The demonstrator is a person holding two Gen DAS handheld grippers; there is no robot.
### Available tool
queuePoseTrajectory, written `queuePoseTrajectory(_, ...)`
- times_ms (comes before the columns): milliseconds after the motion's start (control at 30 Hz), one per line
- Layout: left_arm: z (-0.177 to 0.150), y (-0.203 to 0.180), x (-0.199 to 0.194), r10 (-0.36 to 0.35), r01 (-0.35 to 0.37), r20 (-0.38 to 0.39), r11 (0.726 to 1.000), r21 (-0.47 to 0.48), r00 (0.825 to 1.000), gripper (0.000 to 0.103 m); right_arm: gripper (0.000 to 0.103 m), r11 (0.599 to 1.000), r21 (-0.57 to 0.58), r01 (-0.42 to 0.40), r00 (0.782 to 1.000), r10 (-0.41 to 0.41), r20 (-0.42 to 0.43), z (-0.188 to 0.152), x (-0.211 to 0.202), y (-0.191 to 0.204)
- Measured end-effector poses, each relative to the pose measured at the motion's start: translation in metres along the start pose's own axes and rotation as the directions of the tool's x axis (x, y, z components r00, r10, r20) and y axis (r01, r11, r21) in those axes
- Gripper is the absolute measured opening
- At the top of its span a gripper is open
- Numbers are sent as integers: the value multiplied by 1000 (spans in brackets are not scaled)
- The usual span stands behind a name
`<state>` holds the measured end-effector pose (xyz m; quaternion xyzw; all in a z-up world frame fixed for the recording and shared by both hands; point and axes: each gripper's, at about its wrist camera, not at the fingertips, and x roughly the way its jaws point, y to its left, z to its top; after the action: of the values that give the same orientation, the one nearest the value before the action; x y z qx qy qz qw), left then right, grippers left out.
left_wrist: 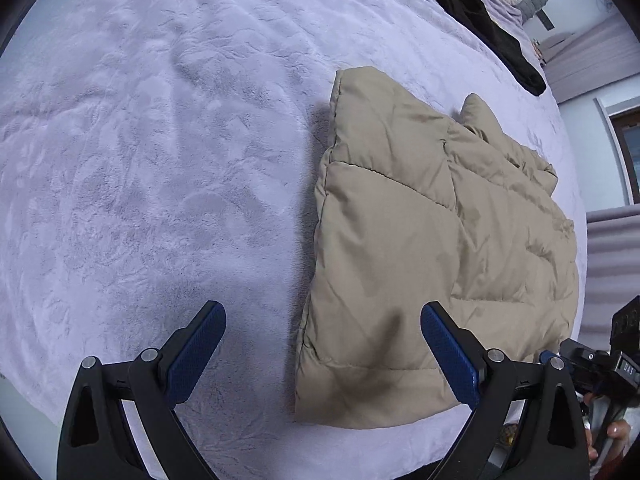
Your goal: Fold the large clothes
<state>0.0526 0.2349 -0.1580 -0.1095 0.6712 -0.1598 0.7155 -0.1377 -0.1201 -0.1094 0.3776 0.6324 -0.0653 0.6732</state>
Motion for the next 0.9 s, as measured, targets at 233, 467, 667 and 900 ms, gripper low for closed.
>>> queuePoseTrajectory(233,14,3,42,-102,112,-127,991,74,987,98,88,999,-16,40,999,-40,-22,9,1,1)
queuePoseTrajectory(467,38,-31,80,-283,309,-217,946,96,934,98,88,997,11,76,997,-76,-33,8,2,-9)
queuePoseTrajectory(667,49,-40,103,-284,320,-263,941,107,922,98,88,996,14,90,996,-90,-2,9,-5,-5)
queuePoseTrajectory(900,48,-44,104,-399,441,-325,895,65,857,37,88,995,32,99,995,-99,19,10,-3,-3)
